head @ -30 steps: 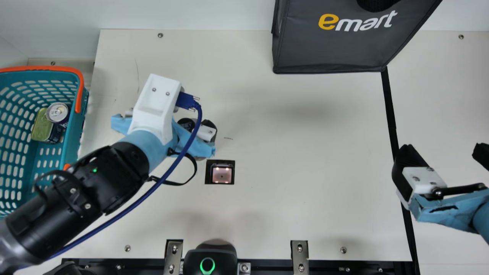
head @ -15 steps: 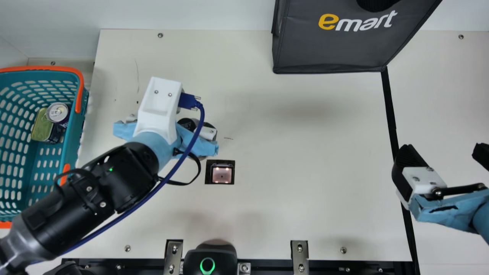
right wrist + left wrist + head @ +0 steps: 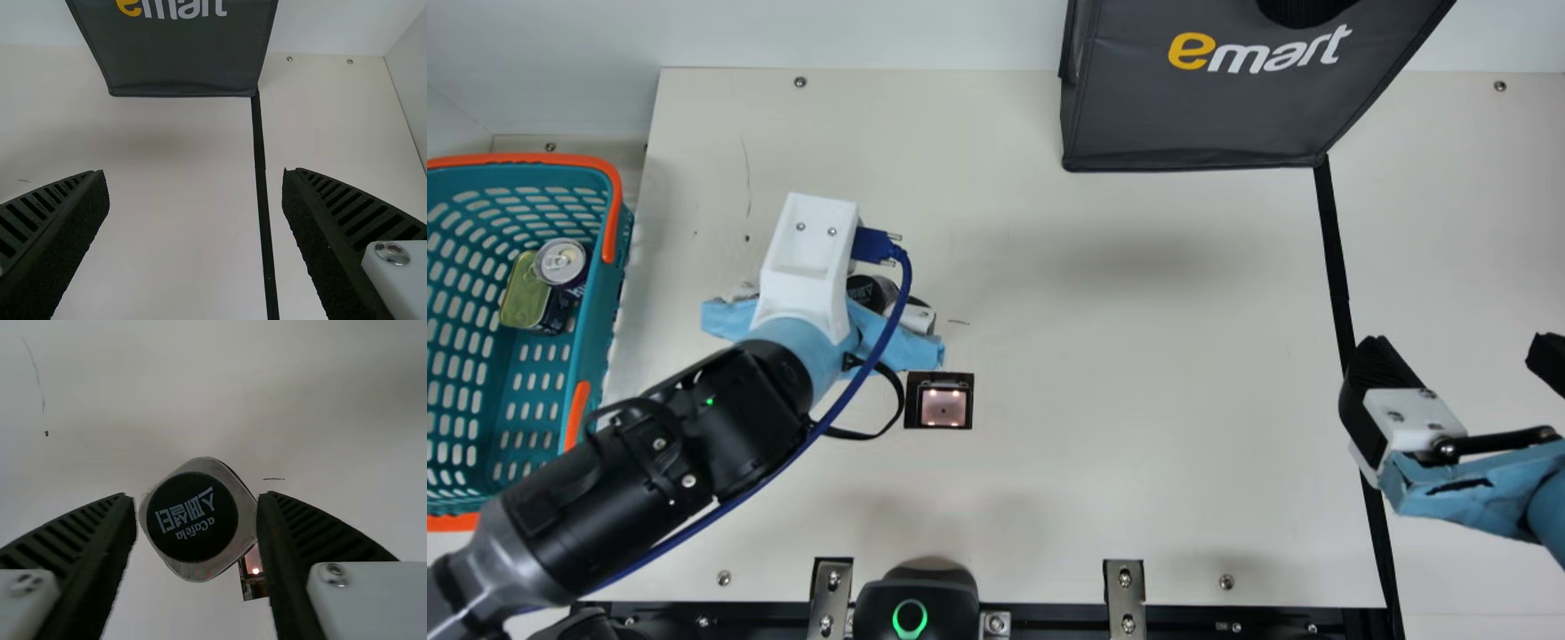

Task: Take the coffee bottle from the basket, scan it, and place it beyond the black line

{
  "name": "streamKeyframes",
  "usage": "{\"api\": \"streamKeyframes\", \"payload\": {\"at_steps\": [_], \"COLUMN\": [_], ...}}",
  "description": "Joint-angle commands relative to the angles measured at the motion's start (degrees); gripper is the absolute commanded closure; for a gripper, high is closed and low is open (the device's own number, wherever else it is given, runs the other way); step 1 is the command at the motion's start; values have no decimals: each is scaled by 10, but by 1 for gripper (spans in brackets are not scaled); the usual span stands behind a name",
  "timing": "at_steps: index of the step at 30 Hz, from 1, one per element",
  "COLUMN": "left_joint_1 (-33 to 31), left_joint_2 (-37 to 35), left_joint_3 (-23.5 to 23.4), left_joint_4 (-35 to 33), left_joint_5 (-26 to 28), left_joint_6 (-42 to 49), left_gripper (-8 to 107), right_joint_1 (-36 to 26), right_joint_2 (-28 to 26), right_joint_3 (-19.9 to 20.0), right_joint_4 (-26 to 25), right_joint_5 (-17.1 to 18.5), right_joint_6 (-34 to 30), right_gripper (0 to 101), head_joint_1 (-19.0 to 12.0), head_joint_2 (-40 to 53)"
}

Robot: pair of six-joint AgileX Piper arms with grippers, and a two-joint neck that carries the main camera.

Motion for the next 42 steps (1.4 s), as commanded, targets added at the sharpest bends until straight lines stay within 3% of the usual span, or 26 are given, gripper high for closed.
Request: {"api": "streamKeyframes", "payload": {"at_steps": [1,8,24,42], "left_joint_1": [-1,-5,15,72], "left_joint_2": [1,-2,-62,-116], "left_joint_3": [1,5,44,55], "left_joint_4": [2,7,-36,-249], "left_joint_5": [-3,-16,-96,-147], "left_joint_6": [-2,3,172,499], "left_gripper": [42,89,89,89], "right_joint_1": [0,0,0,0], "right_joint_2": [0,0,0,0], "right_joint_3": [0,0,0,0], "right_joint_4": [0,0,0,0], "right_joint_5": [0,0,-1,-1], "right_joint_6": [0,0,0,0], "right_gripper": [10,10,10,10], "head_joint_1": [-10,-10,-10,-10], "head_joint_2": [-1,-1,-1,-1]}}
